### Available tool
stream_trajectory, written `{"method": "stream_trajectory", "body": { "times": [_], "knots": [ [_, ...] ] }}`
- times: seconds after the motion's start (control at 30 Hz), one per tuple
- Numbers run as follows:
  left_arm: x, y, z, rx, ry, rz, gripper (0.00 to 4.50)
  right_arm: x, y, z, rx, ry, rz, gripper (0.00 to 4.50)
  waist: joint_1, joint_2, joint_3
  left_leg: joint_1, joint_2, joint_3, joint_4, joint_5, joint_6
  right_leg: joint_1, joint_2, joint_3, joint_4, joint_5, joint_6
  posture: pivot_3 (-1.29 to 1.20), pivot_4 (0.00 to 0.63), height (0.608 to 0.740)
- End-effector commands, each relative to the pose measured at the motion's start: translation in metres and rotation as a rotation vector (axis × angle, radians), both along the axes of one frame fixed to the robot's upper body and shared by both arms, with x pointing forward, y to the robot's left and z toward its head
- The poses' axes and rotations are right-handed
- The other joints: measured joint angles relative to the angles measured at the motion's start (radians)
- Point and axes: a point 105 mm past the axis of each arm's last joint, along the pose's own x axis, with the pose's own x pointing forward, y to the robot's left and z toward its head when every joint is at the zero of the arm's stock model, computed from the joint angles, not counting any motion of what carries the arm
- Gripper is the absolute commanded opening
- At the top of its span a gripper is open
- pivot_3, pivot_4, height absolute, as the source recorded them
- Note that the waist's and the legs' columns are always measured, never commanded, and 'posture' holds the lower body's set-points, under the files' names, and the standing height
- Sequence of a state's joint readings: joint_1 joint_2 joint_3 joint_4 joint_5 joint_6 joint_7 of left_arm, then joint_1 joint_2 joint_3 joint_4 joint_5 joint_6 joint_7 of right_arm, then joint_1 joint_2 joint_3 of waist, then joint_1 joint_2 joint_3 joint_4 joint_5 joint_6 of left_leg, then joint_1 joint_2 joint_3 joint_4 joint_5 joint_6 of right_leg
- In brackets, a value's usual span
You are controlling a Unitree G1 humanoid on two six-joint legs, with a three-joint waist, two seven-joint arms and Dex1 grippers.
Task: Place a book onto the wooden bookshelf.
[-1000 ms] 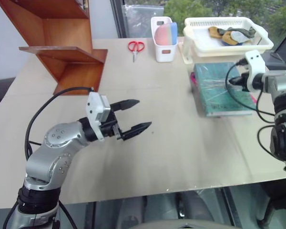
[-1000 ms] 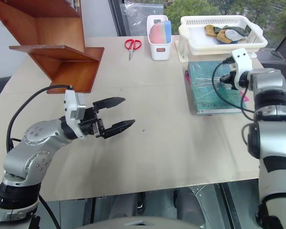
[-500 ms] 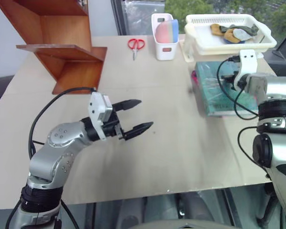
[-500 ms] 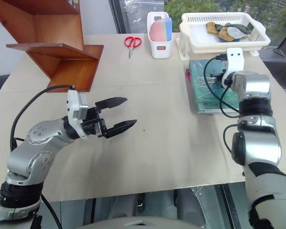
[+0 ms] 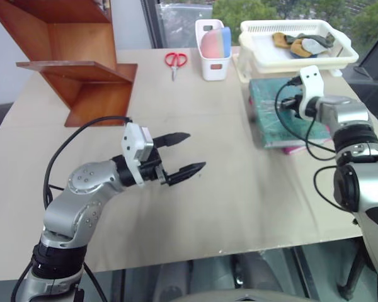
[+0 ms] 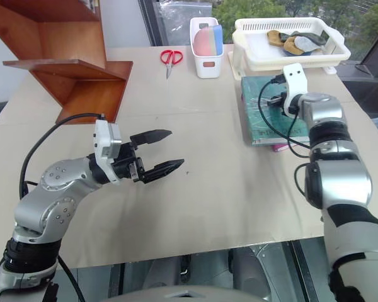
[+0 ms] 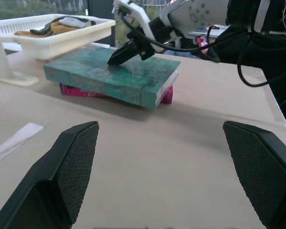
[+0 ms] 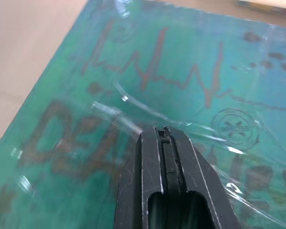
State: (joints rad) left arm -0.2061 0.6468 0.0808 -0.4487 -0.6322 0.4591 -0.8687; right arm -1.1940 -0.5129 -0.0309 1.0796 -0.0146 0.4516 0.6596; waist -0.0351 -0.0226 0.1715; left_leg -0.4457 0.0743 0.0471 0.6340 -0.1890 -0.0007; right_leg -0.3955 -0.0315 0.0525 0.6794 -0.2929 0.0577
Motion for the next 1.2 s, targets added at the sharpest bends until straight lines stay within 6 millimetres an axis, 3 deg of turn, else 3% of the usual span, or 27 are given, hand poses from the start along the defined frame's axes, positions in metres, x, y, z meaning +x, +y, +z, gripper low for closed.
{"method": "stream_trajectory", "body": {
  "times": [0.03, 0.3, 0.5, 0.63, 0.77, 0.83, 1.2],
  "knots": [
    [-0.005, -0.001, 0.009, -0.004, -0.043, -0.007, 4.5, -0.02, -0.016, -0.047, -0.037, 0.176, 0.035, 0.07, 0.008, -0.002, -0.002, 0.0, 0.0, 0.0, 0.0, 0.0, 0.0, 0.0, 0.0, 0.0, 0.0, 0.0, 0.0, 0.0, 0.15, 0.74],
    [0.001, -0.003, 0.01, -0.005, -0.038, -0.02, 4.5, -0.033, -0.024, -0.05, -0.056, 0.172, 0.107, 0.07, 0.022, -0.007, -0.01, 0.002, 0.0, 0.0, 0.0, 0.0, 0.0, 0.003, 0.0, 0.0, 0.0, 0.0, 0.0, 0.0, 0.15, 0.74],
    [0.001, -0.001, 0.006, -0.008, -0.035, -0.028, 4.5, -0.028, -0.039, 0.011, 0.027, -0.064, -0.009, 0.07, 0.024, -0.005, -0.009, 0.011, 0.0, 0.0, 0.0, 0.0, 0.0, 0.011, 0.0, 0.0, -0.001, 0.0, 0.0, 0.0, 0.15, 0.74],
    [0.002, -0.001, 0.003, -0.011, -0.03, -0.034, 4.5, -0.035, -0.08, 0.037, -0.017, -0.127, -0.231, 0.07, 0.024, 0.0, -0.005, 0.01, 0.0, 0.001, -0.001, 0.0, 0.0, 0.011, -0.001, 0.001, -0.001, 0.0, 0.0, 0.0, 0.15, 0.74],
    [0.003, -0.003, 0.002, -0.012, -0.031, -0.057, 4.5, -0.042, -0.133, 0.036, 0.04, -0.038, -0.467, 0.07, 0.021, 0.003, -0.004, 0.01, -0.001, 0.002, -0.001, 0.0, 0.0, 0.01, -0.001, 0.002, -0.001, 0.0, 0.0, 0.0, 0.15, 0.74],
    [0.005, -0.003, 0.001, -0.012, -0.032, -0.061, 4.5, -0.043, -0.142, 0.034, 0.118, -0.013, -0.513, 0.07, 0.018, 0.004, -0.003, 0.011, -0.001, 0.003, -0.002, 0.0, 0.0, 0.009, -0.001, 0.003, -0.001, 0.0, 0.0, 0.0, 0.15, 0.74],
    [0.002, 0.006, -0.005, -0.007, -0.025, -0.041, 4.5, -0.037, -0.132, 0.009, 0.386, 0.055, -0.559, 0.07, -0.007, 0.005, -0.001, 0.012, -0.001, 0.005, -0.004, 0.0, 0.0, 0.009, 0.0, 0.006, -0.003, 0.0, 0.0, 0.0, 0.15, 0.74]
  ]
}}
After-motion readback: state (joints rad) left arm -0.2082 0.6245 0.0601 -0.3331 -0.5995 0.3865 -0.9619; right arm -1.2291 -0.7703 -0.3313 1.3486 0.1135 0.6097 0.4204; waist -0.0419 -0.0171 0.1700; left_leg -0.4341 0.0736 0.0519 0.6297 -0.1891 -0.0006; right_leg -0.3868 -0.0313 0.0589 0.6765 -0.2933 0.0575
